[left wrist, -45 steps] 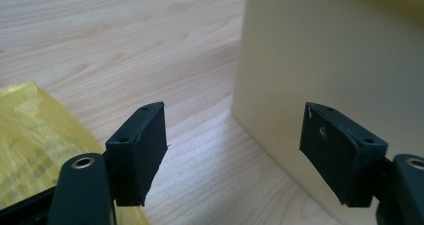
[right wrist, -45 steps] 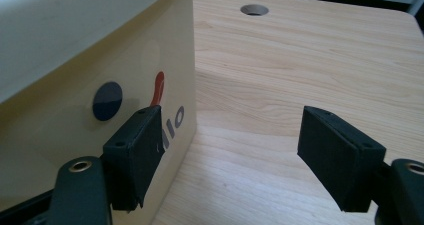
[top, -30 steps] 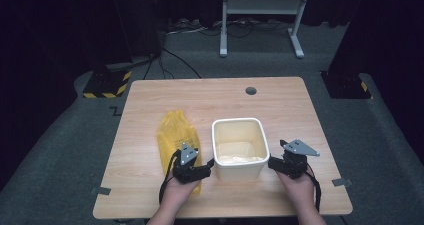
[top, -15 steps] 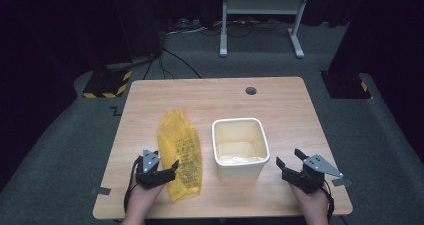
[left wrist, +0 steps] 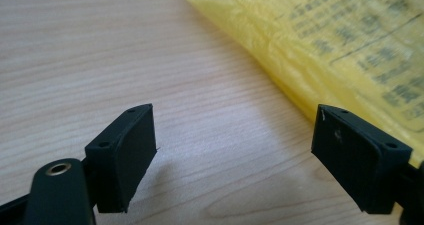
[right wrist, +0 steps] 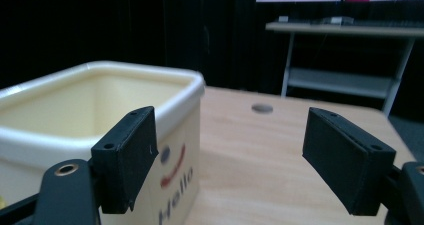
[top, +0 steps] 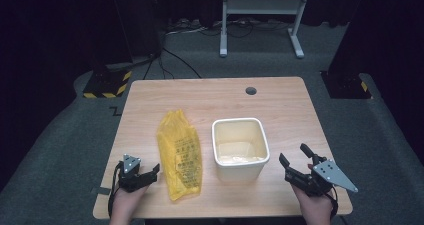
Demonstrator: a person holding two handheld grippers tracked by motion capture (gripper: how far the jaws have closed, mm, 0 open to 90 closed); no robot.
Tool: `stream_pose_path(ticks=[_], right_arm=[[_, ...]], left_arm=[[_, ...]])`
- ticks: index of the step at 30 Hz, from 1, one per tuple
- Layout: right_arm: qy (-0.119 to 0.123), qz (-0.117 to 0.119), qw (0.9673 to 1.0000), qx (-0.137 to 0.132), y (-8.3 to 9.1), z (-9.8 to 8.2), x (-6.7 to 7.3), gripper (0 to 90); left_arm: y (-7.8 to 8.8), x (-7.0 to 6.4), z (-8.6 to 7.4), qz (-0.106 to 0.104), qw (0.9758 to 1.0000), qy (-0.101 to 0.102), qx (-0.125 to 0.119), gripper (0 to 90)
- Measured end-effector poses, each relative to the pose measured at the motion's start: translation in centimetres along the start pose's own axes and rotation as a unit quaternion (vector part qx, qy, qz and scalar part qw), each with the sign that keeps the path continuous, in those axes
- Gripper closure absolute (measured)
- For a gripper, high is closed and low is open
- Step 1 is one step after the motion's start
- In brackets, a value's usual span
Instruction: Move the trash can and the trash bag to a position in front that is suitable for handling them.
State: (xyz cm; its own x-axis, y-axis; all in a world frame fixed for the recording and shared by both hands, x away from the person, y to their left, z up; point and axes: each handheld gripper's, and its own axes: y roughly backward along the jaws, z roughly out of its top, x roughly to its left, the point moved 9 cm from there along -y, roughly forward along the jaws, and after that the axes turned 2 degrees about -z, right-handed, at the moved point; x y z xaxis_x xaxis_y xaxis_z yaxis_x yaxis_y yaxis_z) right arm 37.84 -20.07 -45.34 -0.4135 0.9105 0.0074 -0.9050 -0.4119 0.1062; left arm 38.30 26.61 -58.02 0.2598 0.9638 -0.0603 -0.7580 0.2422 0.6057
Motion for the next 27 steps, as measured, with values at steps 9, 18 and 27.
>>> stream_pose_path(ticks=[9, 18, 27], right_arm=[[0.014, -0.006, 0.9996, -0.025, -0.2, 2.0, 1.0, 24.3], [0.025, -0.006, 0.9994, -0.022, -1.2, 4.2, 2.2, 24.6], [0.032, -0.006, 0.9995, -0.004, -2.6, 5.3, 3.4, 24.4]], left_arm=[[-0.2, -0.2, -0.1, -0.003, 1.0, -0.004, 0.007, 17.8], [-0.3, -0.5, -0.4, -0.002, 0.9996, -0.014, 0.026, 18.0], [-0.3, -0.4, -0.6, -0.004, 0.9994, 0.001, 0.033, 18.0]])
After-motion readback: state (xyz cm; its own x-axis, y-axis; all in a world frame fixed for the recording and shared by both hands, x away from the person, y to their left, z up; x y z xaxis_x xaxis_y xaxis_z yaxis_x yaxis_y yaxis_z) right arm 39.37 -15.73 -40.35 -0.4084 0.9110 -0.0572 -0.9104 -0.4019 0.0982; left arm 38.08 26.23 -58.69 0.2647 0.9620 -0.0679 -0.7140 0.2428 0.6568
